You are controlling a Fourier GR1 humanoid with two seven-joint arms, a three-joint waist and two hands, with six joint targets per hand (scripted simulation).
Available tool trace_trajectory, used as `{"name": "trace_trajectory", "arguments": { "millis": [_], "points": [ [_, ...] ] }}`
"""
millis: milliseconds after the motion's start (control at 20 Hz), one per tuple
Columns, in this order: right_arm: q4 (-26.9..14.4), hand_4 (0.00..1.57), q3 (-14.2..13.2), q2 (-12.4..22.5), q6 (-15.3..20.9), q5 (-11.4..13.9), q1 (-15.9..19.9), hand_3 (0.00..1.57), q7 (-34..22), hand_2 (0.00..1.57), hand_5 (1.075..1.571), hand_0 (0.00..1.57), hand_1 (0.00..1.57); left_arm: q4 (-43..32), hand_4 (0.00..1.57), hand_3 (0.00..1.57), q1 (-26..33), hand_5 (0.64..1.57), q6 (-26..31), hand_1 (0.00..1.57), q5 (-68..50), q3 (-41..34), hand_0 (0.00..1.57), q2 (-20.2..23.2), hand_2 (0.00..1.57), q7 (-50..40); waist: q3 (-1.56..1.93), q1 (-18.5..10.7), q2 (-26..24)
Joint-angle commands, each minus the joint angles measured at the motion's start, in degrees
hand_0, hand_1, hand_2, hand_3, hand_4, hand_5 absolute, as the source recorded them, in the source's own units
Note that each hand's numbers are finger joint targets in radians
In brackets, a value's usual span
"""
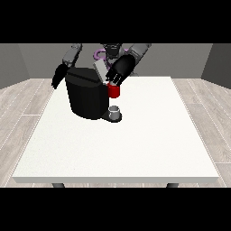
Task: Insert the coffee pod into the coffee machine and close the lid
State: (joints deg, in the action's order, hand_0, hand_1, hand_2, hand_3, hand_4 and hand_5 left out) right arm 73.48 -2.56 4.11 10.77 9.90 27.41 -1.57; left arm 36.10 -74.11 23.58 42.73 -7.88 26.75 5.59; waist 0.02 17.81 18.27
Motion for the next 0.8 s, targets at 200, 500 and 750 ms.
{"name": "trace_trajectory", "arguments": {
  "millis": [200, 500, 750],
  "points": [
    [0.0, 0.15, -1.3, 1.8, -0.8, -0.5, 0.2, 0.00, 0.5, 0.00, 1.571, 0.00, 0.00, 0.6, 0.29, 1.20, 1.4, 1.571, -5.0, 1.24, 1.8, 0.9, 1.24, -1.5, 1.26, 1.0, -0.02, 0.3, 0.1],
    [-1.8, 0.00, -2.8, 1.8, -0.3, -1.4, 0.3, 0.00, 0.9, 0.00, 1.571, 0.00, 0.00, 1.5, 0.00, 1.09, 2.0, 1.571, -4.5, 1.21, 5.8, 5.0, 1.21, 0.3, 1.22, 3.2, 0.00, -1.3, 0.5],
    [1.9, 0.00, 1.6, -1.9, 2.2, 1.5, -1.4, 0.00, -0.5, 0.00, 1.571, 0.00, 0.00, -1.4, 0.00, 1.00, 1.7, 1.571, -5.9, 1.14, 6.1, 3.6, 1.14, 2.1, 1.15, 4.6, -0.03, 1.5, 1.2]
  ]
}}
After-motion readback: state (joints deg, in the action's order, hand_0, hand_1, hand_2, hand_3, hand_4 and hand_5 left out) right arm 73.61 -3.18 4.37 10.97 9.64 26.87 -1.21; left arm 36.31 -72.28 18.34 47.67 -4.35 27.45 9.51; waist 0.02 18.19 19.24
